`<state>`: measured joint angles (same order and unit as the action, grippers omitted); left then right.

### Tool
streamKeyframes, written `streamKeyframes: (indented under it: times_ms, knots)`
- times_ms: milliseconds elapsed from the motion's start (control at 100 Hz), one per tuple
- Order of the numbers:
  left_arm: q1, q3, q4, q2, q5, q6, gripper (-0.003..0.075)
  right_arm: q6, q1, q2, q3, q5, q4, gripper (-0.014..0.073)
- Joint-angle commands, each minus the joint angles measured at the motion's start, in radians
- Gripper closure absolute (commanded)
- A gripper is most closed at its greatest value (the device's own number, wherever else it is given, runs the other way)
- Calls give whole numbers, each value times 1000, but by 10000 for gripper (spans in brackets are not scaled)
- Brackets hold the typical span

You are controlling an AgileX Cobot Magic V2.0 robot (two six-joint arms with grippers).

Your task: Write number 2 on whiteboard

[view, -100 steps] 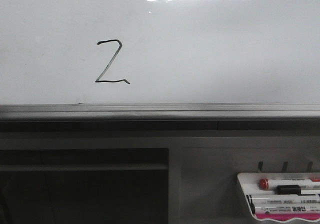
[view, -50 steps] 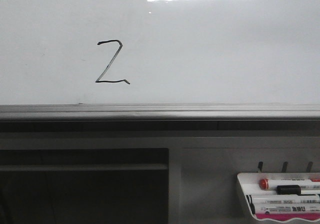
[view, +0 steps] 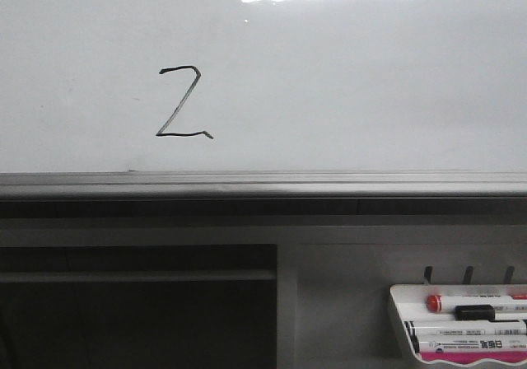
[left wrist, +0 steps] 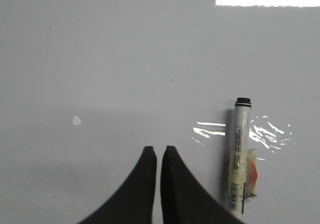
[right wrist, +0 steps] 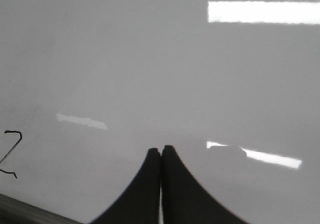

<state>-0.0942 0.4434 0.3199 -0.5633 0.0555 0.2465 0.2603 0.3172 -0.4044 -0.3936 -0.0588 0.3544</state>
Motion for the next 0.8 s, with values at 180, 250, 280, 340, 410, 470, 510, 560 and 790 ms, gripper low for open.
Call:
streamKeyframes:
  times_ms: [180, 250, 280, 340, 410, 470, 510, 560, 790]
  knots:
    - [4, 25, 11, 0, -79, -11, 740, -1, -7, -9, -1, 74, 17, 664]
    - [4, 25, 11, 0, -79, -11, 740, -1, -7, -9, -1, 74, 17, 664]
    - [4, 25, 11, 0, -79, -11, 740, -1, -7, -9, -1, 74, 17, 664]
    - [4, 25, 11, 0, -79, -11, 740, -1, -7, -9, -1, 74, 17, 664]
    - [28, 23, 9, 22, -85, -11, 740, -1, -7, -9, -1, 74, 17, 664]
    - [43, 12, -19, 78, -96, -11, 740, -1, -7, -9, -1, 74, 17, 664]
    - [48, -9, -32, 117, -89, -11, 740, -1, -7, -9, -1, 74, 17, 664]
    - [52, -50, -46, 186, -89, -11, 740, -1, -7, -9, -1, 74, 17, 664]
    - [54, -326, -51, 403, -136, -11, 740, -1, -7, -9, -1, 74, 17, 664]
